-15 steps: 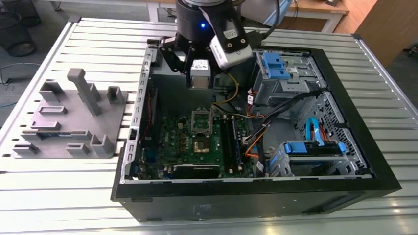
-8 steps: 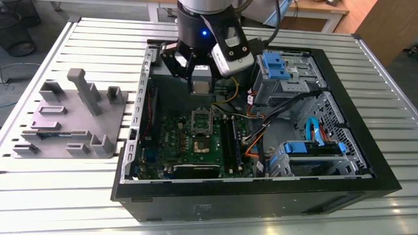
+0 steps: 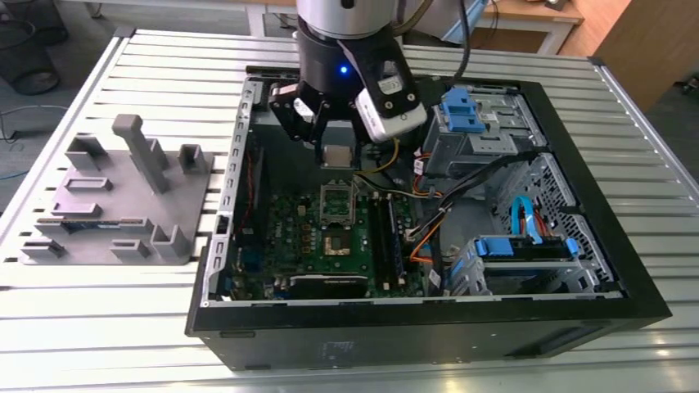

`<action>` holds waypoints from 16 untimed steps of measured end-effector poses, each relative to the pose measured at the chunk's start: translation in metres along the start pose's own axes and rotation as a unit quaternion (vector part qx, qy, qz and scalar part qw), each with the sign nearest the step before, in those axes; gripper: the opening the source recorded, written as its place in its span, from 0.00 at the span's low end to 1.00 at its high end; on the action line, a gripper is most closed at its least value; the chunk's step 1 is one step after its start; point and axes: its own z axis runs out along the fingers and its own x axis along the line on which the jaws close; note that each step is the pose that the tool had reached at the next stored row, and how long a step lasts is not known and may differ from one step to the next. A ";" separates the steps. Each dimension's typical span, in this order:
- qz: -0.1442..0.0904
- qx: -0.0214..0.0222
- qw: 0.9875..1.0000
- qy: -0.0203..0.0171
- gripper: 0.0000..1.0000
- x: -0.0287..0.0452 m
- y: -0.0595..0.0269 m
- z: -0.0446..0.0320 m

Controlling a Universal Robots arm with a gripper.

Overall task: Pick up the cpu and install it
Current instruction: 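Pick up the cpu and move it towards the insertion slot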

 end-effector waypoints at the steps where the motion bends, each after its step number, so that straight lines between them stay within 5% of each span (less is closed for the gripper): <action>1: 0.000 0.000 1.000 0.000 0.47 -0.0002 -0.0013 0.0010; 16: 0.000 0.000 1.000 0.000 0.47 -0.0008 -0.0038 0.0078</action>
